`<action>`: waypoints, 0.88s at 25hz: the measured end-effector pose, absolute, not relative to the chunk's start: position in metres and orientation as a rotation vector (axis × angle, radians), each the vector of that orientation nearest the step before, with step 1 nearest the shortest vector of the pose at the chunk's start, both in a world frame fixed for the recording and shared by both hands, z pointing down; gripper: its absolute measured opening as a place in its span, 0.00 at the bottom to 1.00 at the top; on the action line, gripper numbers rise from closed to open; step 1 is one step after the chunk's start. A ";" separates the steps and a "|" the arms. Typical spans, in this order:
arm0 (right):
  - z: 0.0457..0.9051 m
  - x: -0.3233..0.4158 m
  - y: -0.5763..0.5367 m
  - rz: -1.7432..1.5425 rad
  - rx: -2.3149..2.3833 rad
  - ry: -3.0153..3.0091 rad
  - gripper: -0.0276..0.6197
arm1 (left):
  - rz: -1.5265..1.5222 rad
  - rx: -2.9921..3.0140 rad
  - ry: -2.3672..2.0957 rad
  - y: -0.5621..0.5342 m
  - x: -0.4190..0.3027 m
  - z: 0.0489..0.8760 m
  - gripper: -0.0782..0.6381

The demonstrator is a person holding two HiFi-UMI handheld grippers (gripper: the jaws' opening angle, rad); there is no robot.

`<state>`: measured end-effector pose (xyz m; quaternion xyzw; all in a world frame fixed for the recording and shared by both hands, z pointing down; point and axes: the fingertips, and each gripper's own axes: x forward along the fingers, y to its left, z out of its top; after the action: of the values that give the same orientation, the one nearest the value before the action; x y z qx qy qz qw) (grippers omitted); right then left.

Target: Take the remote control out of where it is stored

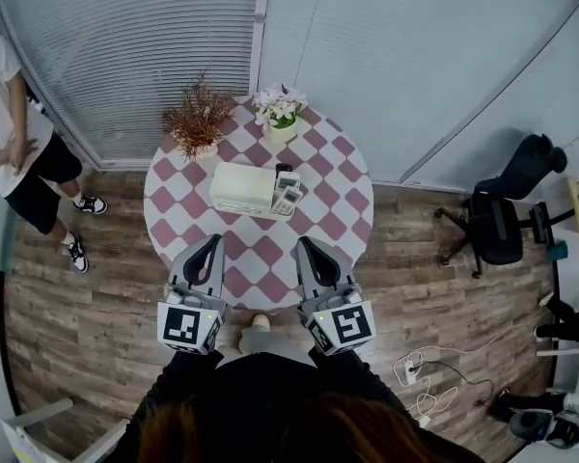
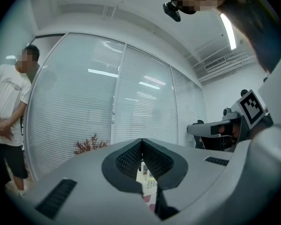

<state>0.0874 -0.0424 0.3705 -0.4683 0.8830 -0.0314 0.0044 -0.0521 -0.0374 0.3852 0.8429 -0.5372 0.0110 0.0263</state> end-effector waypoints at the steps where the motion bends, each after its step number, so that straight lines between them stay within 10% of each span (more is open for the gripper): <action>1: 0.372 0.089 -0.047 -0.100 -1.462 2.771 0.06 | 0.037 2.602 -1.662 -0.041 -0.050 0.387 0.12; 22: 0.387 0.105 -0.097 -0.187 -1.646 2.693 0.06 | 0.069 2.664 -1.592 -0.094 -0.046 0.391 0.12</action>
<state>0.1045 -0.0970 0.3868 -0.5206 0.8517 -0.0590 -0.0101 -0.0463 -0.0938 0.3909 0.8579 -0.5129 0.0222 0.0188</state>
